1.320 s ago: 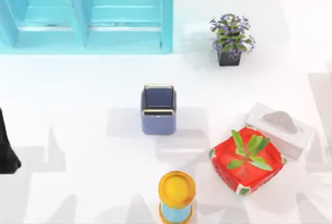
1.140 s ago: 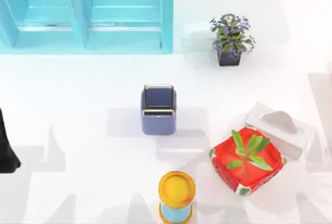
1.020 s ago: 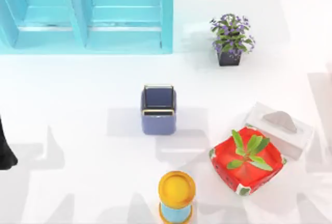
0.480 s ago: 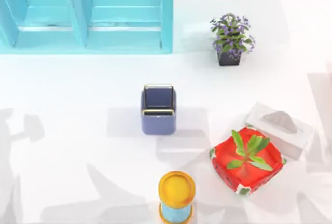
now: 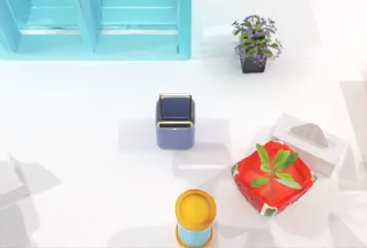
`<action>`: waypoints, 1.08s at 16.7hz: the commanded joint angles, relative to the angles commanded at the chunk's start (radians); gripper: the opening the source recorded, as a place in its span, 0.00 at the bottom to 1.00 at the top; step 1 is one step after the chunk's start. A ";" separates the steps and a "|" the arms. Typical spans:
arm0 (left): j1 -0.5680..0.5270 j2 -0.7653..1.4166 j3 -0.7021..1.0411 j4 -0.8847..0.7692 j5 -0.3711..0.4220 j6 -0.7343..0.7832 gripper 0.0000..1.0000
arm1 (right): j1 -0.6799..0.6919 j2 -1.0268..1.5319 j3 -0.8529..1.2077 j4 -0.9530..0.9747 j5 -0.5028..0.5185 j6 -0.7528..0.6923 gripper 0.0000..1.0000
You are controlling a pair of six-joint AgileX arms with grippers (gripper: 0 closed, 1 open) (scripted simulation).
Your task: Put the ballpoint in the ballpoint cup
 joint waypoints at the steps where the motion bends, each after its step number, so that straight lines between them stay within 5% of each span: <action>1: 0.025 0.055 0.033 -0.018 0.019 -0.015 1.00 | 0.000 0.000 0.000 0.000 0.000 0.000 1.00; 12: 0.079 0.208 0.117 -0.044 0.066 -0.062 1.00 | 0.000 0.000 0.000 0.000 0.000 0.000 1.00; 18: -0.016 0.383 0.094 0.219 0.041 -0.170 1.00 | 0.000 0.000 0.000 0.000 0.000 0.000 1.00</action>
